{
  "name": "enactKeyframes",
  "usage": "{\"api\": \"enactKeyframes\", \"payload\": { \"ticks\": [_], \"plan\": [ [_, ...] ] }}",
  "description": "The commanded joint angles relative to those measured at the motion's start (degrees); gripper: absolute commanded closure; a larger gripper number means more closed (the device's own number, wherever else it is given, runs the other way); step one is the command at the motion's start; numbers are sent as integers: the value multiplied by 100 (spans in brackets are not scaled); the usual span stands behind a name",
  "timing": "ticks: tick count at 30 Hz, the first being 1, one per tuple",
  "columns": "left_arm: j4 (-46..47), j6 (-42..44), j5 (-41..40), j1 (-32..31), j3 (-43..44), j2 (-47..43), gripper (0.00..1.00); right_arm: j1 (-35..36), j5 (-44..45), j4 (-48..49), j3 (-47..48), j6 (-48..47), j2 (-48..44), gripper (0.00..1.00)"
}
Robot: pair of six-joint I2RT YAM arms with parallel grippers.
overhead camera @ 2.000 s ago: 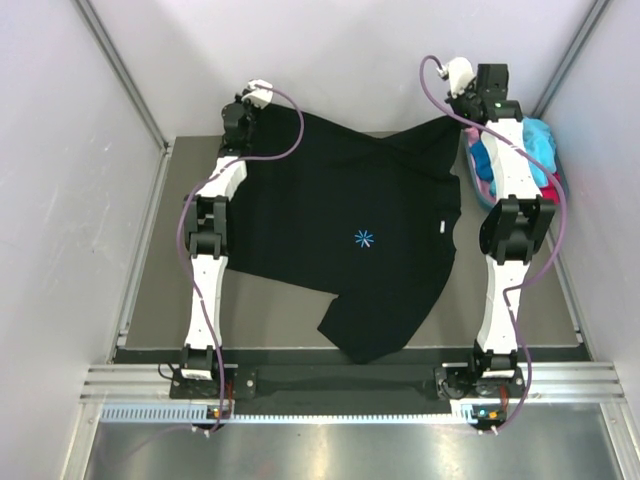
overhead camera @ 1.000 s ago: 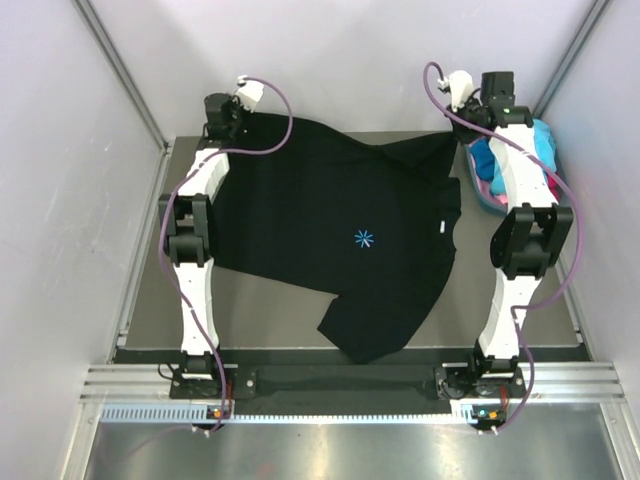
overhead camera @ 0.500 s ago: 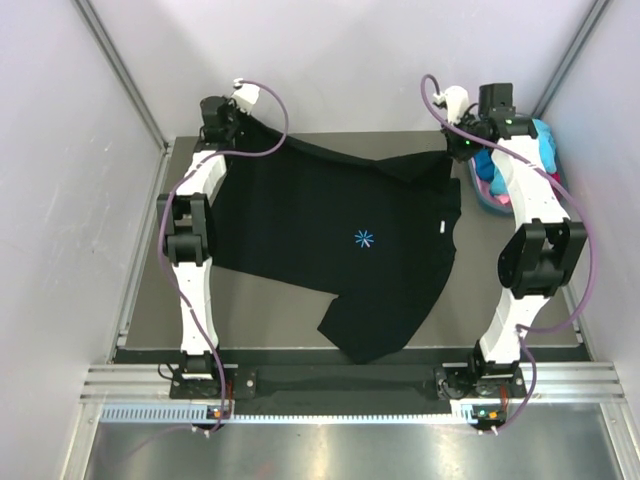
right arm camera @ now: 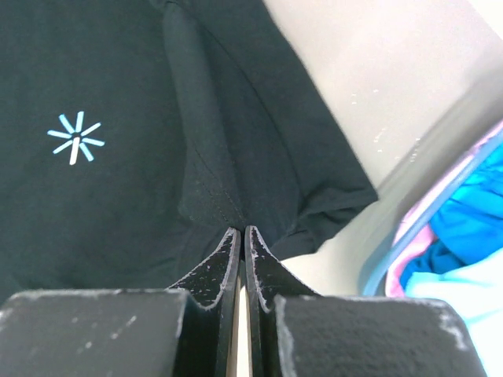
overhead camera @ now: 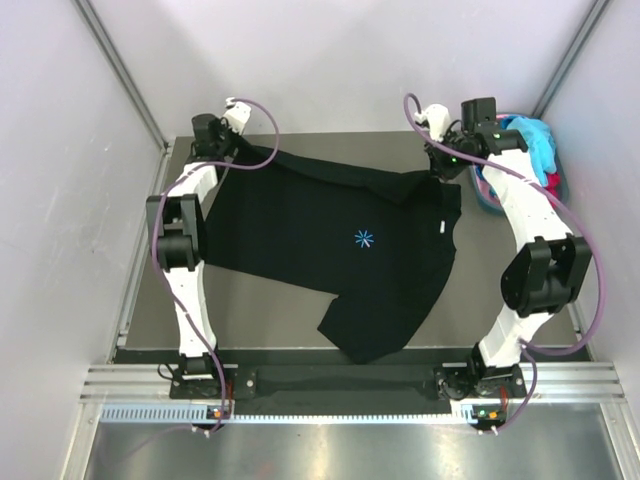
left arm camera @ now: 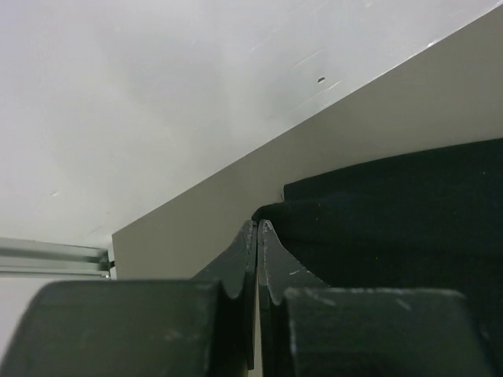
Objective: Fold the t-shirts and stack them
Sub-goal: Fold the tshirt
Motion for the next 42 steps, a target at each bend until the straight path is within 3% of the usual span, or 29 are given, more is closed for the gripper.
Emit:
{"api": "enactKeyframes", "payload": {
  "ticks": [1, 14, 42],
  "plan": [
    [284, 20, 154, 15, -132, -643, 100, 126, -156, -5, -145, 59, -463, 100],
    [160, 213, 154, 24, -1827, -1592, 100, 249, -375, -75, -664, 103, -771, 100],
    [54, 793, -136, 217, -3129, -1883, 100, 600, -797, -233, -1385, 332, -1246, 100]
  ]
}}
